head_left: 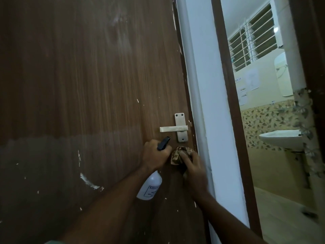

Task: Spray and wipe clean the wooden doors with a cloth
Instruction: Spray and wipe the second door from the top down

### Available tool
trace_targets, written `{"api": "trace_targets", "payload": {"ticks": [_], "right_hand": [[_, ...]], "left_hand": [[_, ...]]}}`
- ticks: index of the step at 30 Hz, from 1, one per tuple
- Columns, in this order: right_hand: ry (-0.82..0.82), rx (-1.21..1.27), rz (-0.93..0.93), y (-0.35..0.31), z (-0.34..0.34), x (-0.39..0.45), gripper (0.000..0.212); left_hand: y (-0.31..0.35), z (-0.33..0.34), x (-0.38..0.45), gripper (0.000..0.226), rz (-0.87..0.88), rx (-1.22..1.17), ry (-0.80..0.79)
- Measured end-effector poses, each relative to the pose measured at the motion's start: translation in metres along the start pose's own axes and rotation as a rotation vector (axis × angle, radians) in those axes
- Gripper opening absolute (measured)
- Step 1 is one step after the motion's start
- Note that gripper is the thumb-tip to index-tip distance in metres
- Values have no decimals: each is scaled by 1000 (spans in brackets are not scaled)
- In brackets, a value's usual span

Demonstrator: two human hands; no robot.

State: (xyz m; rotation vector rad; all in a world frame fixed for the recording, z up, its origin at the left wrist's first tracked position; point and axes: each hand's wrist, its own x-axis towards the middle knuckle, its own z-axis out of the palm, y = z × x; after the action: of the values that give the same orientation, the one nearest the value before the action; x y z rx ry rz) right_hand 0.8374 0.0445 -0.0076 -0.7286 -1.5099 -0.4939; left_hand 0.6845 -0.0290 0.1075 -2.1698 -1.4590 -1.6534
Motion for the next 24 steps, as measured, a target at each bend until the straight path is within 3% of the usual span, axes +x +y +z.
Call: {"api": "trace_targets", "payload": {"ticks": [2,4,6,13,19,21,24], "right_hand": [[17,55,46,3,-10,11,46],[88,179,251,5,-16,35,38],[95,214,332,3,-20,63,41],[66,159,169,11,-23,148,45],[18,246,163,38,-15,61,48],[-18,186,57,43,-16,34,49],[-114,88,-402,31,-6,10,41]], "left_hand": [[-2,10,-5,38,12,3,3],[-2,18,-10,38,23,46,15],[-1,24,-16,37,53,61,28],[24,25,-16,36,138,115,106],[23,27,-22,35,76,122,124],[25,26,-28,36,51,119,128],[29,22,-37,35,12,137,116]]}}
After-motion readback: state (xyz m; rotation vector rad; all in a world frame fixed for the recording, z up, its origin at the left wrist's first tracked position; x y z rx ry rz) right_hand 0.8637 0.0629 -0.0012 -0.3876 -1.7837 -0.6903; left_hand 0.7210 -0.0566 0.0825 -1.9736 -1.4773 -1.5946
